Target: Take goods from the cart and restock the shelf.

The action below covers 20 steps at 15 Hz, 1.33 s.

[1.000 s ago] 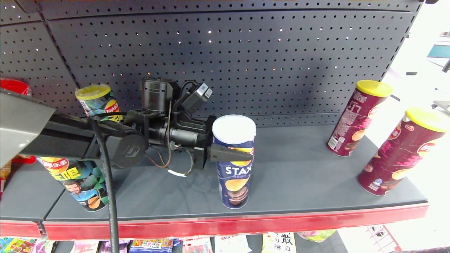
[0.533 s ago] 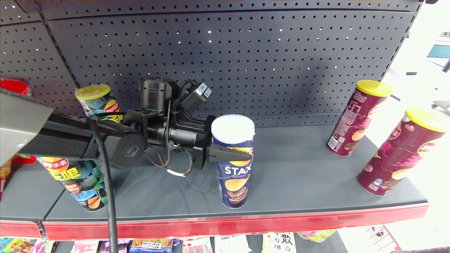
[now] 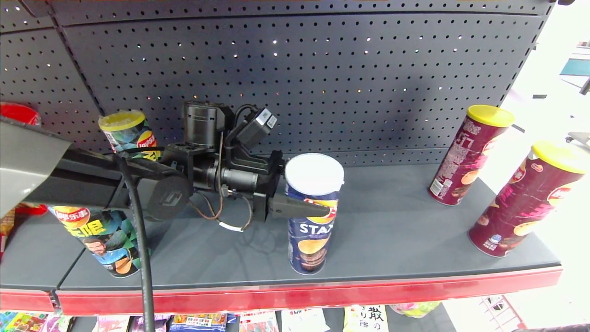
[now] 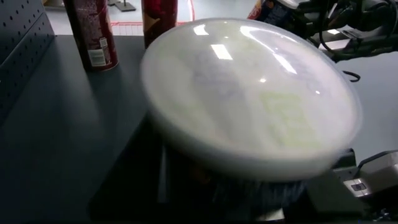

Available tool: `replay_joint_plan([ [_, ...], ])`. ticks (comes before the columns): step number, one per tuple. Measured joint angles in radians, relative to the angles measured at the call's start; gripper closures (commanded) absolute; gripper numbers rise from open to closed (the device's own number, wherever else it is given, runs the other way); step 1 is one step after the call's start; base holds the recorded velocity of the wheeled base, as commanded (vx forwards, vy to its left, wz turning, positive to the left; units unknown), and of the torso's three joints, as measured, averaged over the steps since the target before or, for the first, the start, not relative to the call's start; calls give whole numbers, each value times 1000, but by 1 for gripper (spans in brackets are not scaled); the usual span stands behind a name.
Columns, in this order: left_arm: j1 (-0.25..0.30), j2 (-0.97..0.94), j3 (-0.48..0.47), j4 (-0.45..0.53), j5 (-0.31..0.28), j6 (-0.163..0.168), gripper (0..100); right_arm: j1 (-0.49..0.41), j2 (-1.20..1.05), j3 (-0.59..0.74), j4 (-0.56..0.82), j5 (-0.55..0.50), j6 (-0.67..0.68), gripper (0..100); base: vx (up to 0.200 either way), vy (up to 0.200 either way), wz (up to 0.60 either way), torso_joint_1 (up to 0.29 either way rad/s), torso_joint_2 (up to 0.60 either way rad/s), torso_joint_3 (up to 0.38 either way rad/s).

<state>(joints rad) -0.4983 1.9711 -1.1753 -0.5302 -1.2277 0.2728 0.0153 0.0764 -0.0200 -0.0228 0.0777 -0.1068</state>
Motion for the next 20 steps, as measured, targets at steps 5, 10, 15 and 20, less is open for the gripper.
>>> replay_joint_plan([
  [5,1,-67,110,-7,4,-2,0,0,-2,0,0,0,0,100,0,0,0,0,0,0],
  [10,32,-203,306,-25,63,7,0,0,-11,0,0,1,0,100,0,0,0,0,0,0],
  [15,67,-302,458,-198,156,5,0,8,-12,0,0,9,-1,100,0,0,0,0,0,0],
  [20,70,-334,488,-200,213,4,0,5,-26,0,0,6,-15,100,0,0,0,0,0,0],
])
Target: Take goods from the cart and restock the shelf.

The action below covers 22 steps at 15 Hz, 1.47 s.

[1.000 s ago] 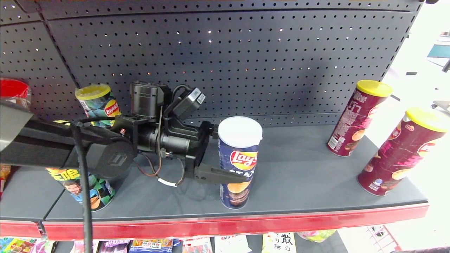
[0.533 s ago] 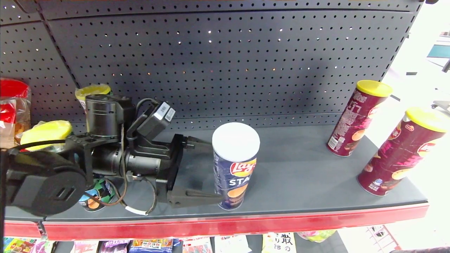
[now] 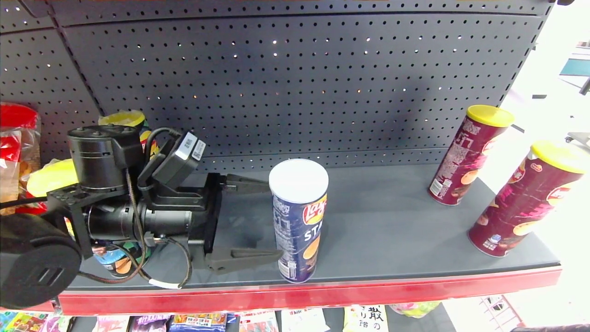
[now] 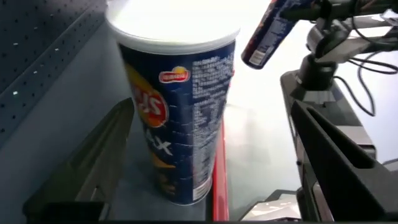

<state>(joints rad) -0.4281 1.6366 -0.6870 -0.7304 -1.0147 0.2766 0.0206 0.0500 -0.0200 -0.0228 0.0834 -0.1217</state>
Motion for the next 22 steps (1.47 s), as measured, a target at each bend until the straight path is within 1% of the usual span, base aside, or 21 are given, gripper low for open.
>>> replay_joint_plan([
  [1,0,-5,2,0,16,1,0,-1,-1,0,0,-1,-7,100,0,0,0,0,0,0],
  [3,0,-13,23,0,79,2,0,-2,-5,0,0,0,-9,100,0,0,0,0,0,0],
  [7,-27,-26,49,0,129,4,0,-3,-9,0,0,-1,-9,100,0,0,0,0,0,0],
  [10,-66,-25,52,1,228,3,0,-4,-13,0,0,-2,-7,100,0,0,0,0,0,0],
  [12,-101,-25,52,2,326,0,0,-4,-16,0,0,-2,-8,100,0,0,0,0,0,0],
  [15,-146,-20,50,3,382,-3,0,-4,-17,0,0,-2,-8,100,0,0,0,0,0,0],
  [19,-173,10,39,0,469,-5,0,-4,-18,0,0,-3,-7,100,0,0,0,0,0,0],
  [20,-180,19,29,0,498,-7,0,-4,-18,0,0,-2,-7,100,0,0,0,0,0,0],
  [22,-195,37,11,-1,532,-13,0,-4,-18,0,0,-2,-7,100,0,0,0,0,0,0],
])
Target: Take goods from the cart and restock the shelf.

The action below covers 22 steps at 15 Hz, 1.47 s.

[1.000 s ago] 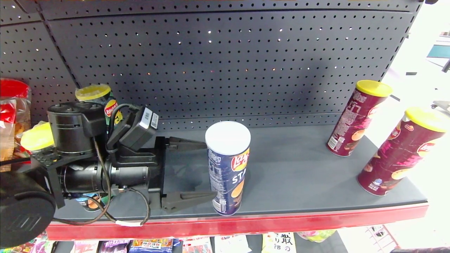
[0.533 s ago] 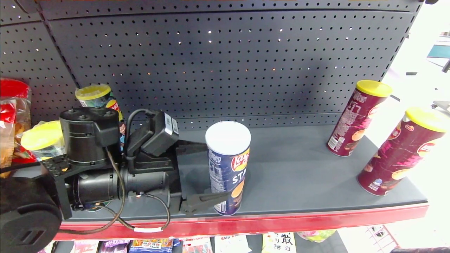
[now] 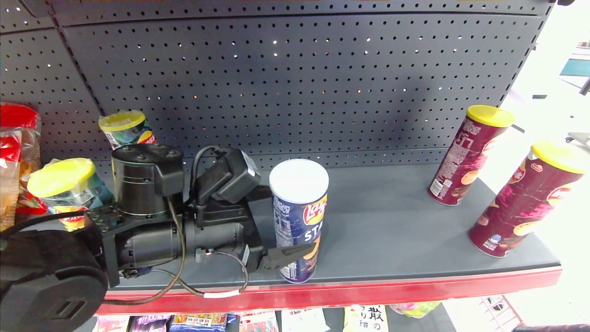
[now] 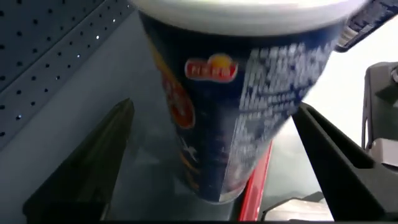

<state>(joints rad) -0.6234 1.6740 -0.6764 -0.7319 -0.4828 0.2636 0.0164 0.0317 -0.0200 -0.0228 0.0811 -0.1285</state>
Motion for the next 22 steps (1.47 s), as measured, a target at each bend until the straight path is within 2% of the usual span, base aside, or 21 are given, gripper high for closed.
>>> replay_joint_plan([
  [4,-19,46,-21,-17,2,-5,0,0,0,0,0,0,0,100,0,0,0,0,0,0],
  [5,-23,56,-21,-29,0,-5,100,0,0,0,0,0,0,100,0,0,0,0,0,0],
  [8,-25,101,-23,-146,-13,-18,100,1,0,0,0,0,-1,100,0,0,0,0,0,0],
  [12,-23,175,-20,-311,-120,-77,100,2,0,0,0,0,0,100,0,0,0,0,0,0],
  [15,-19,215,-25,-376,-176,-119,100,2,0,0,0,0,0,100,0,0,0,0,0,0],
  [17,-10,234,-33,-406,-245,-122,100,2,0,0,0,0,0,100,0,0,0,0,0,0],
  [18,4,240,-49,-404,-303,-122,100,1,0,0,0,-1,0,100,0,0,0,0,0,0],
  [19,19,244,-69,-401,-323,-121,100,0,0,0,0,-1,-1,100,0,0,0,0,0,0],
  [22,48,249,-92,-393,-328,-118,100,-1,1,0,0,-3,-3,100,0,0,0,0,0,0],
])
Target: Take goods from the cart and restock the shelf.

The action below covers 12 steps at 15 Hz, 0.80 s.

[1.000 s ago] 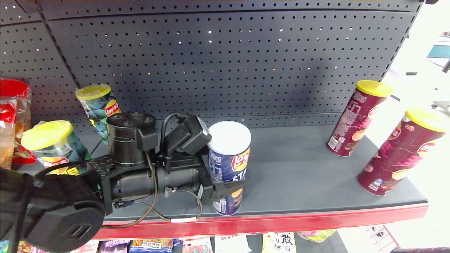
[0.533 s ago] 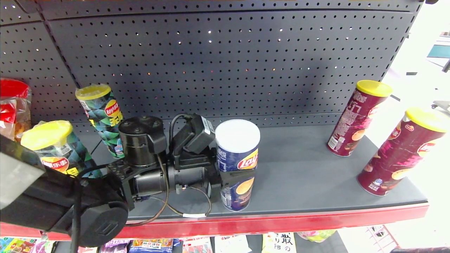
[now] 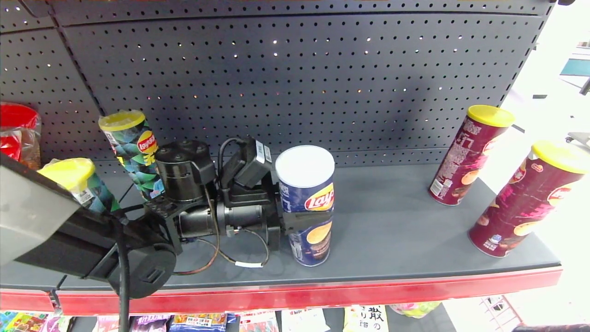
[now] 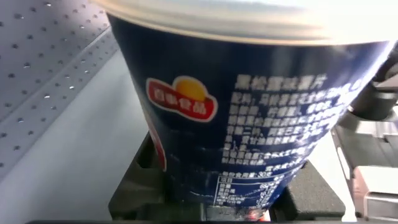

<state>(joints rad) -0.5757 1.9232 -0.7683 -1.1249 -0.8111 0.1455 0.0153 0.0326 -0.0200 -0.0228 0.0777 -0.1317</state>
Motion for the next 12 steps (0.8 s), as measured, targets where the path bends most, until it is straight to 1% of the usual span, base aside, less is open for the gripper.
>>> replay_joint_plan([
  [5,3,8,-14,-18,9,14,100,-8,1,-1,0,-3,-11,100,0,0,0,0,0,0],
  [9,6,8,-33,-18,7,16,100,-15,-5,0,0,-5,-11,100,0,0,0,0,0,0],
  [12,6,6,-23,-15,-5,17,100,-20,-10,0,0,-17,-11,100,0,0,0,0,0,0],
])
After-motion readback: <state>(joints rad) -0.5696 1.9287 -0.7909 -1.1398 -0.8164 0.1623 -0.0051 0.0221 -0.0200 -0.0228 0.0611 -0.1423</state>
